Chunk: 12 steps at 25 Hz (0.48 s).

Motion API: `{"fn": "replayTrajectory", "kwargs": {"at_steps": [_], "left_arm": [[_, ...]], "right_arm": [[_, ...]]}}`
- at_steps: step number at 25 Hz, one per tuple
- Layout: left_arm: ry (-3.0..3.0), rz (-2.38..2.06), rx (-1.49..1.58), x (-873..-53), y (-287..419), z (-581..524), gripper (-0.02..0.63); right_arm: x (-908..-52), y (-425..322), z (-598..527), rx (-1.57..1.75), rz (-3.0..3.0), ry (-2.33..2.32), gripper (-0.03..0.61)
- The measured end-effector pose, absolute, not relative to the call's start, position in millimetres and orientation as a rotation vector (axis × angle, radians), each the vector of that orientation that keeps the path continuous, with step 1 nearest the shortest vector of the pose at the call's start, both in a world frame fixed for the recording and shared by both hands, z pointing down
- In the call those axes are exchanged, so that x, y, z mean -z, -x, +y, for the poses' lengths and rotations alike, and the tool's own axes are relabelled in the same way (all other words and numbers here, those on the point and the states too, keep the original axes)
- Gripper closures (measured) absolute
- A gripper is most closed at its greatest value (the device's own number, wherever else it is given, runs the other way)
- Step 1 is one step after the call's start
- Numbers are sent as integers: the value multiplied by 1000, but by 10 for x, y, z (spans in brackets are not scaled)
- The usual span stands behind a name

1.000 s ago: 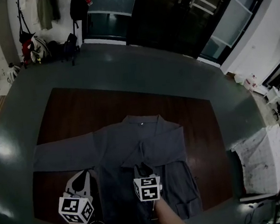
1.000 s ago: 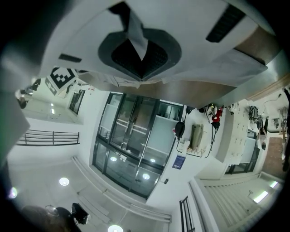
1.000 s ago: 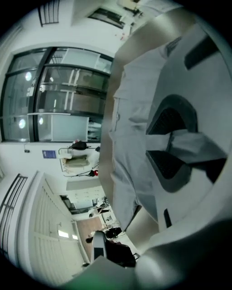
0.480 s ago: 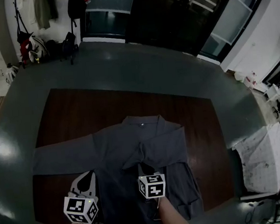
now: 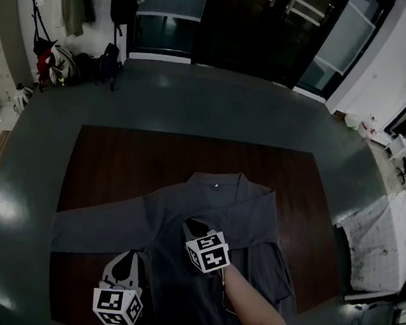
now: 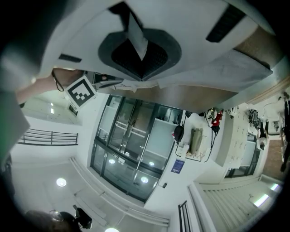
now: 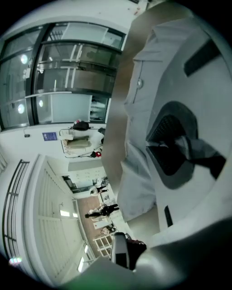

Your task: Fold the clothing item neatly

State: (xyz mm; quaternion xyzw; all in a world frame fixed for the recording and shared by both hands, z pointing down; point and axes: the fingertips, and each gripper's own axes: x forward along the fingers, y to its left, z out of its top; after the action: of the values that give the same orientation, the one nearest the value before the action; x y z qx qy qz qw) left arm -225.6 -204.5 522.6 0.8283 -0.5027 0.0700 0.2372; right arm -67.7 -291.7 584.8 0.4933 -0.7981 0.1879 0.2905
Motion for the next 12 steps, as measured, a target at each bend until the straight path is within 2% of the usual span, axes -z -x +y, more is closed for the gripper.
{"fn": "replayTrajectory", "kwargs": {"at_steps": [4,12], "left_arm": [[-2250,-1388,-189,-5293,2431,-2052,604],[-2247,-1402,-210,-5256,2469,-1981,604]], "right_arm": [[-5996,1013,-2835,-477,-2155,-1200,486],[-5962,924,-2468,-586,-2161,-1248,480]]}}
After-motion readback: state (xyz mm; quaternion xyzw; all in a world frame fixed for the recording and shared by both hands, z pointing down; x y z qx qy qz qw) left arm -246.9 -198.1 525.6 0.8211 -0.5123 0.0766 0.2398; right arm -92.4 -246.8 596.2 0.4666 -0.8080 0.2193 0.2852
